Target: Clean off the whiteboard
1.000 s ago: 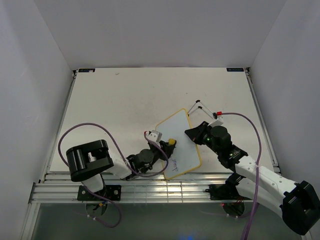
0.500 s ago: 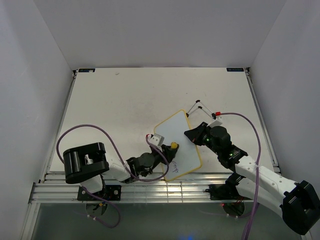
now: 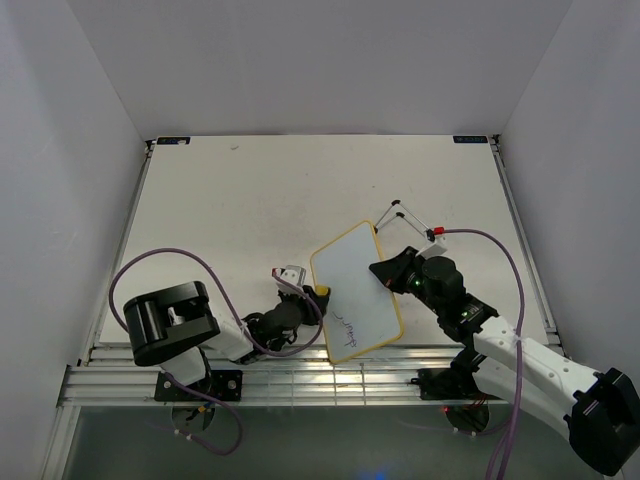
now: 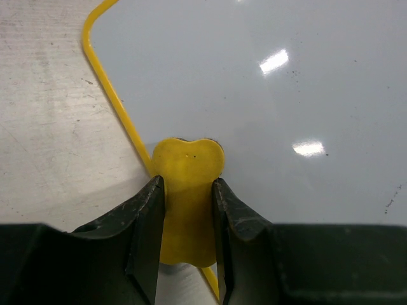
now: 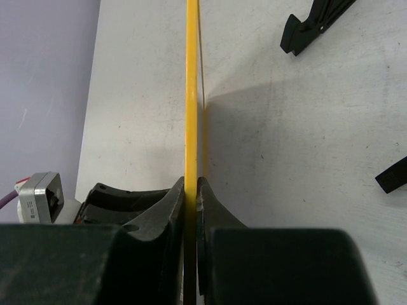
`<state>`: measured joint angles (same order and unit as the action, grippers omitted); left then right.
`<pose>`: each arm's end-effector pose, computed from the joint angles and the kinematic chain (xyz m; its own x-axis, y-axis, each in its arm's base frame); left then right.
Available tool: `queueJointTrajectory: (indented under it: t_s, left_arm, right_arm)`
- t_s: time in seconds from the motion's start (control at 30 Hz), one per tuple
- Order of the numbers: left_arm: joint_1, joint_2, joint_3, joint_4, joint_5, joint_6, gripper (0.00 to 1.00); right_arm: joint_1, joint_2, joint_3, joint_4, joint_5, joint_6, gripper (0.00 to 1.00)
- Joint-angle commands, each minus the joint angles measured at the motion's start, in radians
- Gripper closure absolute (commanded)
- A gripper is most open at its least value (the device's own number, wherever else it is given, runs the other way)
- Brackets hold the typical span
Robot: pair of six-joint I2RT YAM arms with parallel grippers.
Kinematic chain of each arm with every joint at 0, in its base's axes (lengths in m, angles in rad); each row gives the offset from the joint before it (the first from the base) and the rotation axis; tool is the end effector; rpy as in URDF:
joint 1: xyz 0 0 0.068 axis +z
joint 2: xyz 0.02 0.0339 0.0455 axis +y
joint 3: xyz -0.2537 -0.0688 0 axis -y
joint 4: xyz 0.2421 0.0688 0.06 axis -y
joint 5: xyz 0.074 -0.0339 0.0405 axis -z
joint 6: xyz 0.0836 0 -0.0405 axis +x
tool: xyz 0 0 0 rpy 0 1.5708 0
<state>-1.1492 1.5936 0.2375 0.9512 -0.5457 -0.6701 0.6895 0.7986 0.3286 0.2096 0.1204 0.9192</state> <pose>0.1499 -0.2283 0.0861 -0.4895 -0.2059 -0.8474 0.3581 0.8385 -0.4106 0.1898 0.1435 0.1987 -0.5514 0.5684 -0.6106 -0.1707 0.6395 0.7496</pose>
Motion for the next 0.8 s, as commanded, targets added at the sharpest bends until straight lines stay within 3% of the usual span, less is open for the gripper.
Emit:
queueJointTrajectory:
  t_s: [0.0, 0.23, 0.4, 0.6, 0.77]
  left_arm:
    - [-0.078, 0.032, 0.017, -0.026, 0.061, 0.023, 0.91]
    - [-0.24, 0.085, 0.117, 0.024, 0.053, 0.041, 0.91]
    - [-0.328, 0.094, 0.157, 0.092, 0.098, 0.153, 0.91]
    - [-0.328, 0.097, 0.123, 0.067, -0.003, 0.139, 0.91]
    - [-0.224, 0.022, 0.013, 0.003, -0.071, 0.02, 0.91]
  right_arm:
    - [0.013, 0.007, 0.003, 0.114, -0.011, 0.053, 0.92]
    - [0.015, 0.013, 0.004, 0.134, -0.004, 0.075, 0.92]
    - [0.013, -0.025, 0.009, 0.071, 0.062, 0.079, 0.92]
    - [0.013, -0.068, 0.01, 0.037, 0.102, 0.081, 0.92]
    - [0.013, -0.084, 0.013, 0.019, 0.131, 0.089, 0.92]
